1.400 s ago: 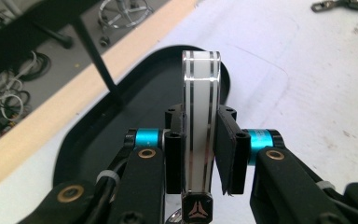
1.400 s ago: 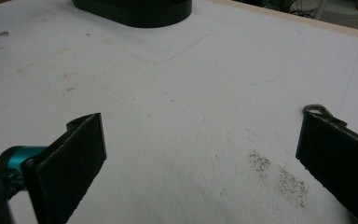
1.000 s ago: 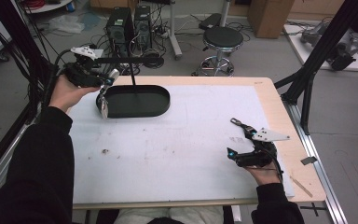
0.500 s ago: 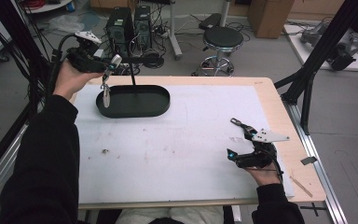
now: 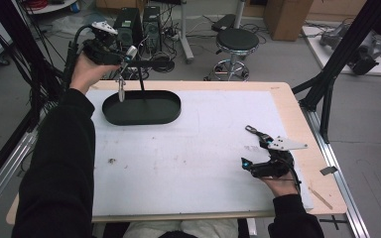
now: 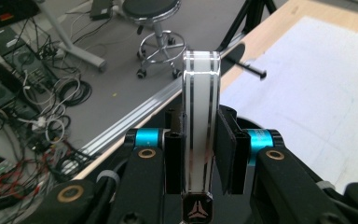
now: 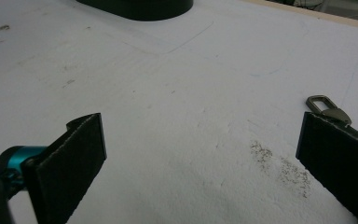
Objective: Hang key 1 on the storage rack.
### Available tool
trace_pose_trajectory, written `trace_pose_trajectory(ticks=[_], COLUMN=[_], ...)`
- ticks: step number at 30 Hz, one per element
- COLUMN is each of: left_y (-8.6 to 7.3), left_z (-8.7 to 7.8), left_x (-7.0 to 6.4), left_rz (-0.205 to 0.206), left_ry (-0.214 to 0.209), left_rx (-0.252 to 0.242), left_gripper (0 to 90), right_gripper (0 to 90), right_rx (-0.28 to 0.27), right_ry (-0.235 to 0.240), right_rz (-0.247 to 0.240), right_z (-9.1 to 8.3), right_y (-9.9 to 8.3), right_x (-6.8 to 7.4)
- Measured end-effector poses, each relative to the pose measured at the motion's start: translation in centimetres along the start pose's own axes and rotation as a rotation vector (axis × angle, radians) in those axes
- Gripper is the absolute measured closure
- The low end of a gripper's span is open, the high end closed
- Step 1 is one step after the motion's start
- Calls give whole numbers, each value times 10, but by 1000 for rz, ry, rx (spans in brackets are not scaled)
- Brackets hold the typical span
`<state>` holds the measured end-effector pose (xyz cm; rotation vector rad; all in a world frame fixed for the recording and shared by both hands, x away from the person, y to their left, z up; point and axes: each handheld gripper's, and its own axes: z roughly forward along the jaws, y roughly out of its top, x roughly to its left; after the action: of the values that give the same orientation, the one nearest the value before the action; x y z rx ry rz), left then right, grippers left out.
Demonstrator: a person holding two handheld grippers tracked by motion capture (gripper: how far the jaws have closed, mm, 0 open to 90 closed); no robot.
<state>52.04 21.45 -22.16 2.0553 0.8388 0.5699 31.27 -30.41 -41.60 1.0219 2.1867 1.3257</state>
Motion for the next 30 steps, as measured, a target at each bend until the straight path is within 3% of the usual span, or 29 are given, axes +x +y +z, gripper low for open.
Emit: trace_pose_trajectory(ticks=[3,7,9,17,23,30], left_y=[7,13,15,23,23,24], left_z=[5,5,5,8,10,17], left_x=[2,3,5,10,13,12], left_rz=[-7,-20,-23,-27,-36,-45], left_ry=[-20,-11,-7,54,64,142], left_rx=[20,-37,-33,-10,-58,-100], left_gripper=[746,746,746,747,746,746], right_gripper=[7,7,7,7,7,7], right_rx=[4,0,2,11,18,24], right_ry=[1,1,1,0,-6,-5], right_rz=[1,-3,-2,-1,-1,-5], right_z=[0,-1,-2,-2,-2,-3], right_y=[0,-1,-2,-3,-4,-6], right_x=[0,0,0,3,3,4])
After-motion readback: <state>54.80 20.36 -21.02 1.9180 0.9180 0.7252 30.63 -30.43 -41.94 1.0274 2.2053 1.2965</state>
